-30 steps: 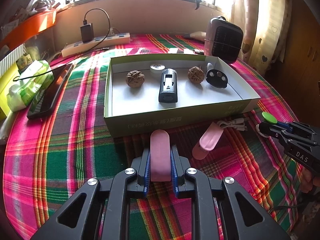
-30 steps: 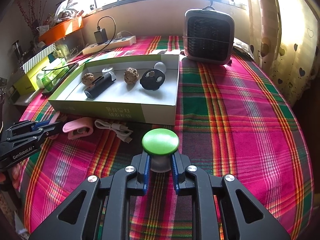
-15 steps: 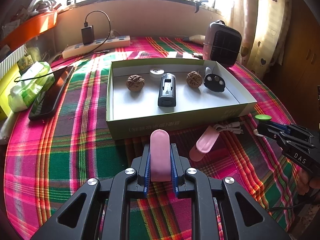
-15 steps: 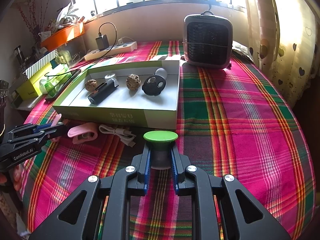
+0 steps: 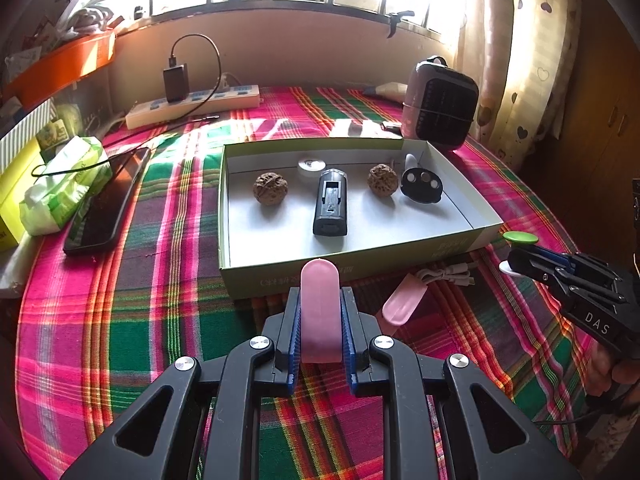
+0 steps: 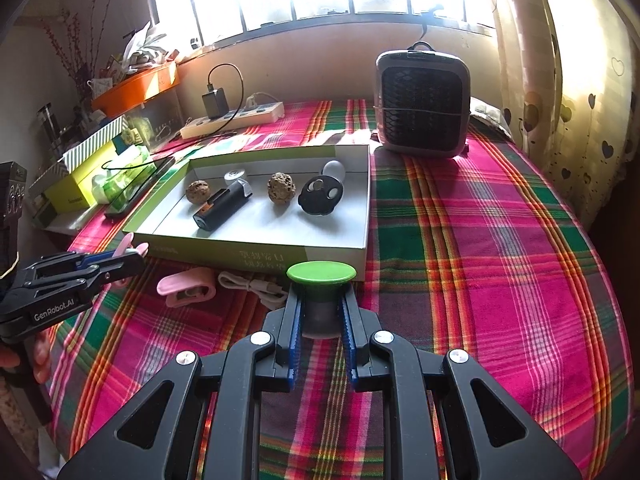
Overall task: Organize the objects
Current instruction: 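Lift the pink case and green mushroom object and carry them toward the box lid, then lower the pink case and mushroom object into the box lid, open both grippers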
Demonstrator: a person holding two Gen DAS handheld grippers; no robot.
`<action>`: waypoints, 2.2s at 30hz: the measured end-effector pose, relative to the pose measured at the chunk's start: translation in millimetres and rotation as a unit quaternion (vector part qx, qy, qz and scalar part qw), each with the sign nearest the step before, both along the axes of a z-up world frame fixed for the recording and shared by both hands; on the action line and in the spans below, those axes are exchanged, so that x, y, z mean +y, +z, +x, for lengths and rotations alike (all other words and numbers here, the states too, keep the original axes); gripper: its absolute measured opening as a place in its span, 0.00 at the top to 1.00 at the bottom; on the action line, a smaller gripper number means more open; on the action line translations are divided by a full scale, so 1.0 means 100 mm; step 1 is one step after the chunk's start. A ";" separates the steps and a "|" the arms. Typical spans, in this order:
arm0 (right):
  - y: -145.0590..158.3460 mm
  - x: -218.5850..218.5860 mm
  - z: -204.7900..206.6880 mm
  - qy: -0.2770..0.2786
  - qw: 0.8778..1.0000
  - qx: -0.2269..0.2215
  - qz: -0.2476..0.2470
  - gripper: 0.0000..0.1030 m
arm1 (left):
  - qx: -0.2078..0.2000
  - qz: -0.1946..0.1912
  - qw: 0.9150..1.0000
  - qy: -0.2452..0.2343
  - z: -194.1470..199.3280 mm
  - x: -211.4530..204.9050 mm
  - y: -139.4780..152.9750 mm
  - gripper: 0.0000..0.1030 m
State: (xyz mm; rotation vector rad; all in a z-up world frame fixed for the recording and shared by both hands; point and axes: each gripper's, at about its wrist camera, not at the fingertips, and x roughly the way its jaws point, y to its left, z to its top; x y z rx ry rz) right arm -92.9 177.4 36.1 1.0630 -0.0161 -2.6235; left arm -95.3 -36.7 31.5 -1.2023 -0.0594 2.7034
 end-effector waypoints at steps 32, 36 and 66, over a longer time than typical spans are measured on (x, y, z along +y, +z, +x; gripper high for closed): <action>0.18 -0.68 -1.16 0.050 0.999 -0.002 -0.008 0.82 | -0.007 0.003 1.000 0.006 -0.67 -0.12 0.00 0.85; 0.15 -0.74 -1.27 0.054 0.998 -0.011 -0.009 0.82 | -0.009 0.003 1.000 0.007 -0.70 -0.14 -0.02 0.85; -0.10 -0.96 -1.53 0.064 0.997 -0.048 0.013 0.82 | -0.022 -0.005 1.000 0.002 -0.85 -0.10 -0.13 0.85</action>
